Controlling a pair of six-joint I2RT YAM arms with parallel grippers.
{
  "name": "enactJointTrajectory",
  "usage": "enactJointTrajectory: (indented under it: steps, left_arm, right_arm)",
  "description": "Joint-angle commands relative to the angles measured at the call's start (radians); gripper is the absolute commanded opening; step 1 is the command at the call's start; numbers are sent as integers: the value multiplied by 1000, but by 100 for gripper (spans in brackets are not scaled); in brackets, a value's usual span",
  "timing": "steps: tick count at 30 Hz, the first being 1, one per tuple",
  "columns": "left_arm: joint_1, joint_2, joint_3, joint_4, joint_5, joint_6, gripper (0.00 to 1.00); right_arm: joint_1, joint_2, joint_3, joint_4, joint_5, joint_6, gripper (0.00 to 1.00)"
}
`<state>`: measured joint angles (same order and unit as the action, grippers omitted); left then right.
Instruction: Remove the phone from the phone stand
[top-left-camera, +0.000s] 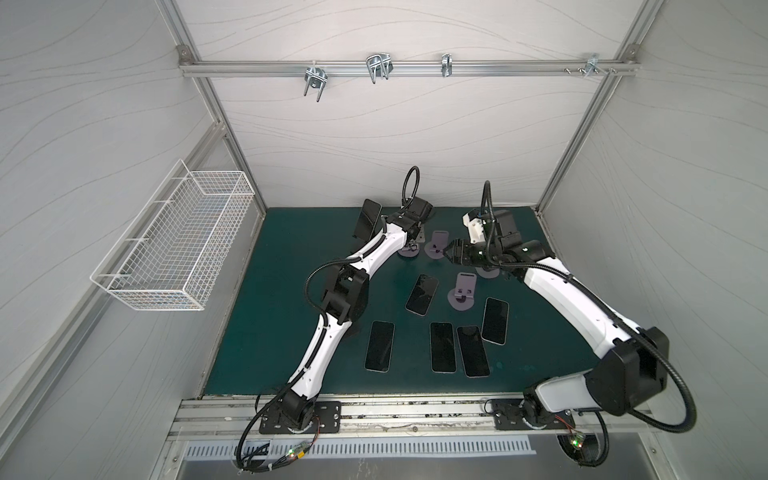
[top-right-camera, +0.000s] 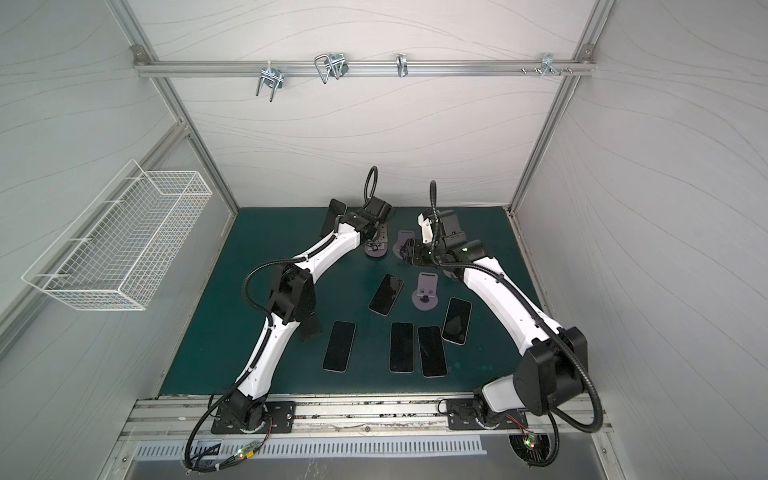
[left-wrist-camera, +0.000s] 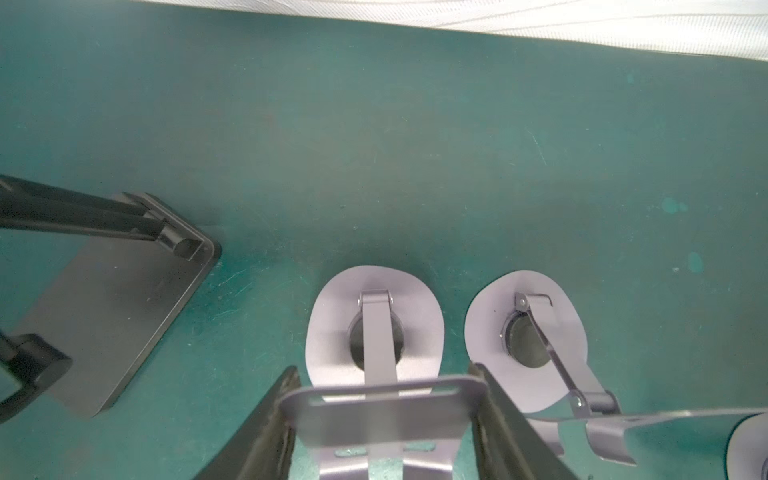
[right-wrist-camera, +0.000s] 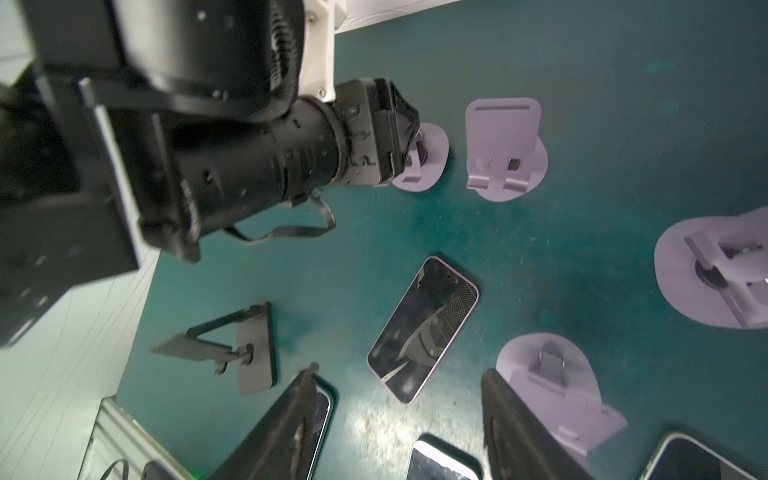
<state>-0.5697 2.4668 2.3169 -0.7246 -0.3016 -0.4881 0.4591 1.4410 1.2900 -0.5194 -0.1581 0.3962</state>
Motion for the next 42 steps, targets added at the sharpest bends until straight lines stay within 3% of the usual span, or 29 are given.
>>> enactJointTrajectory:
  steps: [1,13,20,30,42]
  left_arm:
    - [7,46,73,1,2,6,60]
    - [14,86,108,-39,19,-11,63]
    - [21,93,110,-40,37,-42,75]
    - [28,103,150,-50,59,-87,81]
    - [36,-9,144,-61,37,-37,99]
  right_arm:
    - [-3,37,53,40,-8,11,65]
    - [2,70,54,32,-48,29,65]
    - [3,69,69,37,-69,21,66]
    - [-2,25,94,7,-62,11,67]
    - [5,-25,151,-73,-63,7,72]
